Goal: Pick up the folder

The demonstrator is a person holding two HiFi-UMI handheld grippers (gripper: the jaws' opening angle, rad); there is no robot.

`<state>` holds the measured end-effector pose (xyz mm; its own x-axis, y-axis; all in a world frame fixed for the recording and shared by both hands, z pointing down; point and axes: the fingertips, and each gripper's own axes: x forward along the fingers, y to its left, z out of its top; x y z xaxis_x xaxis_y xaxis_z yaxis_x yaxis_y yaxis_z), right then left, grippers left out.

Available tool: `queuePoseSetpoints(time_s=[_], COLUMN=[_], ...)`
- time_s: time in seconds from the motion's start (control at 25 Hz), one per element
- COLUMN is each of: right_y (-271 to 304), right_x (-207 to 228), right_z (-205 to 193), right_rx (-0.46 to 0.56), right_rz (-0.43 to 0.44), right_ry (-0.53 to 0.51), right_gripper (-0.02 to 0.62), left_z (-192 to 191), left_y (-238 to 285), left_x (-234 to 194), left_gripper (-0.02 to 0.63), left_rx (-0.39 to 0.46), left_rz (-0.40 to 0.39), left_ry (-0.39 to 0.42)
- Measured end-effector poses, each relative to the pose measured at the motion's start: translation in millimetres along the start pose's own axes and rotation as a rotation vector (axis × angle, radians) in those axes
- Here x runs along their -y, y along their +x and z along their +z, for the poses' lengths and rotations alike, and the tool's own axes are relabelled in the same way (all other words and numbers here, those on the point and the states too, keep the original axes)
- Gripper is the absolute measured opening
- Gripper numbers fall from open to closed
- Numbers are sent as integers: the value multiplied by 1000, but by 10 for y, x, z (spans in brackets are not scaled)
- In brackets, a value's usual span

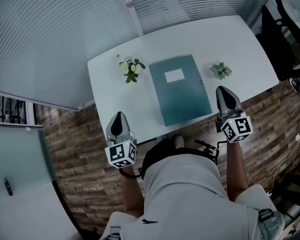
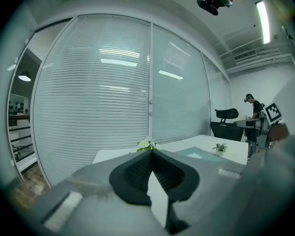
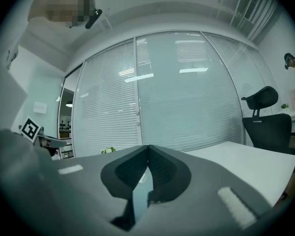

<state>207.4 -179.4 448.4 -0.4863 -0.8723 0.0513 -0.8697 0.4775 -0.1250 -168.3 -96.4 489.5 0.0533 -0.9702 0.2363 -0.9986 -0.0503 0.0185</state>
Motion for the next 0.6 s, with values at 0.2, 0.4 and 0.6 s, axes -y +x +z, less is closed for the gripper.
queuePoseSetpoints(time_s=[0.2, 0.4, 0.6], right_y=[103, 173, 247], right_x=[-59, -78, -31], right_z=[11, 34, -21], right_rx=[-3, 5, -20], right_rz=[-11, -29, -60], right_ry=[-7, -14, -28], right_gripper=[2, 2, 2], left_z=[-29, -41, -18], left_y=[97, 180, 249], left_x=[-37, -105, -181], left_gripper=[6, 6, 6], left_rx=[-13, -10, 5], left_rz=[-30, -62, -91], left_ry=[-5, -25, -120])
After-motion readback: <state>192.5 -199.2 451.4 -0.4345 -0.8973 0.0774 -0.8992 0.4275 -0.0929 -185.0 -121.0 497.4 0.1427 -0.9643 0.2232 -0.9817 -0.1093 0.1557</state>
